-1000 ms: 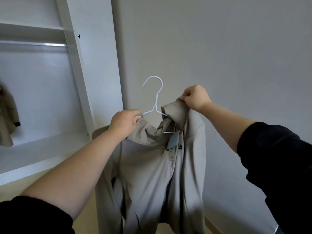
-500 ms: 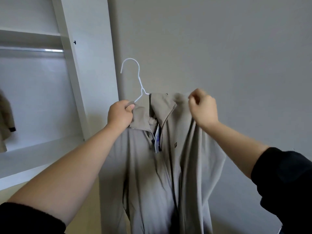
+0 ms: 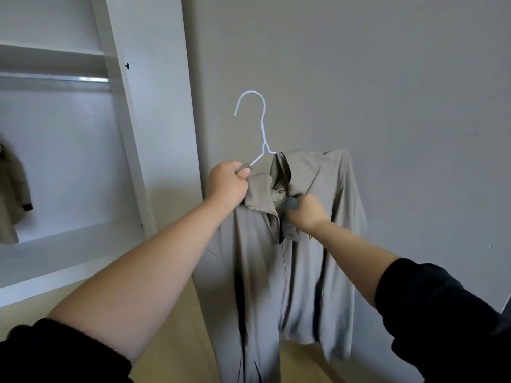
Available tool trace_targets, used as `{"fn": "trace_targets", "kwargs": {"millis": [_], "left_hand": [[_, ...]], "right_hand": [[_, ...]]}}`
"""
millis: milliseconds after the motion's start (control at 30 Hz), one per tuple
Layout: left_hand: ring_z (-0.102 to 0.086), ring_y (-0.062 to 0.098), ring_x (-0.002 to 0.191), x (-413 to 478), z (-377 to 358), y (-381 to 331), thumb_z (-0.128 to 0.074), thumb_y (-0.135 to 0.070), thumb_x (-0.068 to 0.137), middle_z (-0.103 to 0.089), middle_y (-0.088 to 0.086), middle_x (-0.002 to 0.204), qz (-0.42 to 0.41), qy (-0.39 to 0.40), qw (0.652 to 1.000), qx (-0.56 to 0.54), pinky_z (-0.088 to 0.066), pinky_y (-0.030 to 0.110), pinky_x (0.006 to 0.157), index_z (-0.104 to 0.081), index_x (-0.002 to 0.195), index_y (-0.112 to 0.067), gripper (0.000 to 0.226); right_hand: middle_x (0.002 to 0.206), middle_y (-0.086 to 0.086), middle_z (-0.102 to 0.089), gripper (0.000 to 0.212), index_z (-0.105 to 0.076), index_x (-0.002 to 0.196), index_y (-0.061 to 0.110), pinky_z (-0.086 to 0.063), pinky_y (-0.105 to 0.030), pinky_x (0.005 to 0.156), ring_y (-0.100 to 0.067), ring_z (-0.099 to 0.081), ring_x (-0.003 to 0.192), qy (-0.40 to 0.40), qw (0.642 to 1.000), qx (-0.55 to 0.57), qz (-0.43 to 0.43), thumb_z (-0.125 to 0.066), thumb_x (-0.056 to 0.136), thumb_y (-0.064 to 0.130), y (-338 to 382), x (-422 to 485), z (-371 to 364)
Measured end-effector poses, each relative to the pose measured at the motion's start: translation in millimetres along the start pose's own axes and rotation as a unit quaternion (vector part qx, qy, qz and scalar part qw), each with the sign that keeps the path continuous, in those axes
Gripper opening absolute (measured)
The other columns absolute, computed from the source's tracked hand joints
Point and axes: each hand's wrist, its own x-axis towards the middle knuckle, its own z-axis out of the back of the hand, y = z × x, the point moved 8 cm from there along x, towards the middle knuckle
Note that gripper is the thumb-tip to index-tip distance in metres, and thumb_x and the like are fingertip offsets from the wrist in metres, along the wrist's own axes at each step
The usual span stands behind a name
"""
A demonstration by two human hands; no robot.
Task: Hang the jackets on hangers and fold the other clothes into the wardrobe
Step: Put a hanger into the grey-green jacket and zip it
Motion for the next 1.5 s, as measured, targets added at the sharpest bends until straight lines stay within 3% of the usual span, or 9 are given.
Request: {"fn": "trace_targets", "kwargs": {"millis": [167, 333, 500, 700, 833, 933, 1033, 1300, 1500], "left_hand": [[-0.052, 0.034, 0.075, 0.8, 0.2, 35.4, -0.050, -0.016, 0.093, -0.052, 0.007, 0.067, 0.051, -0.017, 0.998, 0.044, -0.036, 0.032, 0.062, -0.043, 0.062, -0.011, 0.033], [-0.046, 0.032, 0.070, -7.4, -9.9, 37.5, -0.049, -0.016, 0.094, -0.045, 0.004, 0.061, 0.041, -0.006, 0.997, 0.070, -0.031, 0.030, 0.059, -0.041, 0.062, -0.010, 0.033], [-0.039, 0.029, 0.065, -6.6, -19.3, 23.1, -0.051, -0.016, 0.092, -0.040, 0.006, 0.059, -0.013, 0.027, 0.998, 0.051, -0.026, 0.031, 0.057, -0.039, 0.061, -0.010, 0.034], [-0.030, 0.022, 0.063, -4.4, -15.4, 10.8, -0.052, -0.011, 0.093, -0.029, 0.001, 0.058, -0.056, 0.070, 0.996, 0.020, -0.020, 0.030, 0.059, -0.029, 0.059, -0.016, 0.041], [-0.028, 0.018, 0.064, 0.6, -5.8, 10.7, -0.052, -0.009, 0.093, -0.026, 0.000, 0.061, -0.054, 0.080, 0.995, -0.012, -0.017, 0.029, 0.060, -0.035, 0.061, -0.013, 0.036], [-0.030, 0.019, 0.064, 5.5, 2.2, 20.2, -0.052, -0.010, 0.093, -0.030, 0.002, 0.062, -0.024, 0.062, 0.998, -0.018, -0.019, 0.029, 0.060, -0.038, 0.062, -0.009, 0.034], [-0.034, 0.023, 0.063, 9.3, 8.6, 39.9, -0.051, -0.013, 0.093, -0.036, 0.004, 0.060, 0.035, 0.022, 0.999, 0.010, -0.023, 0.031, 0.057, -0.039, 0.060, -0.011, 0.035], [-0.048, 0.025, 0.079, 1.8, 4.0, 88.4, -0.053, -0.017, 0.095, -0.052, 0.006, 0.080, 0.214, -0.035, 0.975, -0.049, -0.034, 0.024, 0.070, -0.050, 0.065, -0.018, 0.030], [-0.060, 0.031, 0.099, -2.3, -4.5, 95.5, -0.053, -0.019, 0.095, -0.065, 0.010, 0.096, 0.241, -0.037, 0.969, -0.047, -0.036, 0.023, 0.074, -0.070, 0.100, -0.008, 0.020]], "right_hand": [[0.064, 0.000, -0.054, 0.022, -0.061, 0.069, 0.015, -0.039, -0.023, 0.050, -0.019, -0.051, 0.058, -0.018, 0.980, 0.196, -0.021, -0.054, 0.087, 0.003, -2.6, -7.9, 28.1], [0.092, -0.011, -0.062, 0.021, -0.062, 0.103, -0.002, -0.052, -0.027, 0.059, -0.022, -0.062, 0.073, 0.094, 0.929, 0.351, -0.075, -0.049, 0.090, -0.009, -10.5, -4.4, 11.9], [0.093, -0.013, -0.064, 0.027, -0.057, 0.105, 0.003, -0.054, -0.035, 0.070, -0.025, -0.064, 0.081, 0.189, 0.899, 0.372, -0.136, -0.039, 0.093, -0.012, -10.4, -14.0, -25.0], [0.116, -0.016, -0.060, 0.031, -0.053, 0.123, 0.000, -0.049, -0.041, 0.090, -0.027, -0.058, 0.098, 0.125, 0.896, 0.397, -0.155, -0.041, 0.095, -0.008, -23.3, -7.4, -41.1], [0.117, -0.011, -0.053, 0.032, -0.047, 0.131, 0.007, -0.047, -0.032, 0.080, -0.023, -0.052, 0.099, 0.087, 0.952, 0.271, -0.112, -0.043, 0.099, 0.013, -31.5, -4.8, -37.0], [0.138, -0.015, -0.044, 0.044, -0.030, 0.146, 0.015, -0.041, -0.033, 0.084, -0.032, -0.051, 0.112, 0.086, 0.994, -0.057, -0.046, -0.032, 0.102, 0.020, -38.4, 5.4, -28.4], [0.142, -0.018, -0.040, 0.046, -0.030, 0.145, 0.008, -0.039, -0.037, 0.096, -0.036, -0.047, 0.122, 0.129, 0.963, -0.238, 0.004, -0.027, 0.104, 0.027, -30.2, 4.1, -26.5], [0.116, -0.003, -0.059, 0.053, -0.067, 0.103, 0.013, -0.036, -0.032, 0.100, -0.021, -0.052, 0.109, 0.283, 0.940, -0.189, -0.015, -0.037, 0.095, 0.056, -30.3, -20.6, -19.5], [0.068, -0.001, -0.054, 0.022, -0.051, 0.066, 0.014, -0.039, -0.028, 0.060, -0.022, -0.052, 0.069, 0.282, 0.873, -0.348, 0.193, -0.063, 0.082, 0.024, 4.3, -37.7, -40.1]]}}
